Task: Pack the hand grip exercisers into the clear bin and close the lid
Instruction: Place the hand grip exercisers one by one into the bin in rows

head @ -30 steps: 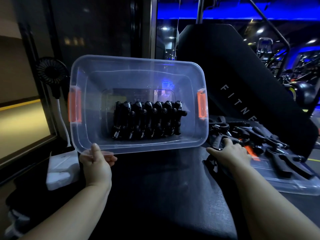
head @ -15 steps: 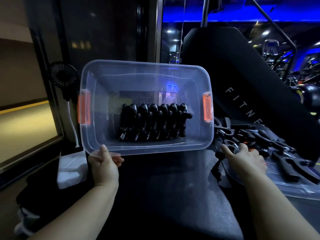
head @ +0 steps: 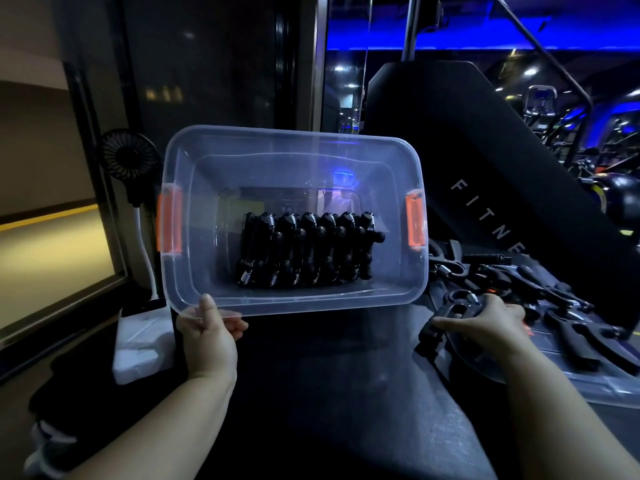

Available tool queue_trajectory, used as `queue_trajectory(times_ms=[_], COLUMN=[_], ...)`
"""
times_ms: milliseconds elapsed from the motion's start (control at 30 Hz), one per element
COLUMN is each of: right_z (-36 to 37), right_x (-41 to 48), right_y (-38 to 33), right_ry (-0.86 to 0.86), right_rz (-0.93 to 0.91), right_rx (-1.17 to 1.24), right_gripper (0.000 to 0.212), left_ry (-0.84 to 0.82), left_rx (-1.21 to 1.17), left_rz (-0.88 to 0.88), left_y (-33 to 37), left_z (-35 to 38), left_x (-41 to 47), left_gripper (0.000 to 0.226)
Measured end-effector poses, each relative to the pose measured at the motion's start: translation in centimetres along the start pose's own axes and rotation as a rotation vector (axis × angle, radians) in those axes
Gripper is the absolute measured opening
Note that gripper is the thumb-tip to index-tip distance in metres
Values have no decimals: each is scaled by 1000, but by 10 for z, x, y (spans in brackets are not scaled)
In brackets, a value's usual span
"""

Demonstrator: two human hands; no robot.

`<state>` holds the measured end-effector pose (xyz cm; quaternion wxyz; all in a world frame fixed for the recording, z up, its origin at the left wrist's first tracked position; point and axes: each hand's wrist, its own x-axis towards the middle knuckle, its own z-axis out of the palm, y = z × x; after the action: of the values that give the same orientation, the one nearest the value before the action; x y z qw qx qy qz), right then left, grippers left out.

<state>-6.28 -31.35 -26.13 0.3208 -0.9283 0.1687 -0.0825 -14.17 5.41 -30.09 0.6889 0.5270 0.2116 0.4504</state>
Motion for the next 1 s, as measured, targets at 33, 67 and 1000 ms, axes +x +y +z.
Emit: queue_trajectory(times_ms=[33,67,1000], right_z=[1,3,-40], right_x=[-1,-1,-32], right_y=[-1,-2,-18], right_ry=[8,16,-555], right_rz=[-6,-7,-138], right_rx=[-4,-12,1017], right_gripper=[99,95,9], left_ry=[-1,0,5], left_rx=[4,6,-13], left_rz=[3,6,27], left_y=[0,0,2], left_z=[0,1,3], left_x=[0,-1,-2], left_gripper=[24,26,28])
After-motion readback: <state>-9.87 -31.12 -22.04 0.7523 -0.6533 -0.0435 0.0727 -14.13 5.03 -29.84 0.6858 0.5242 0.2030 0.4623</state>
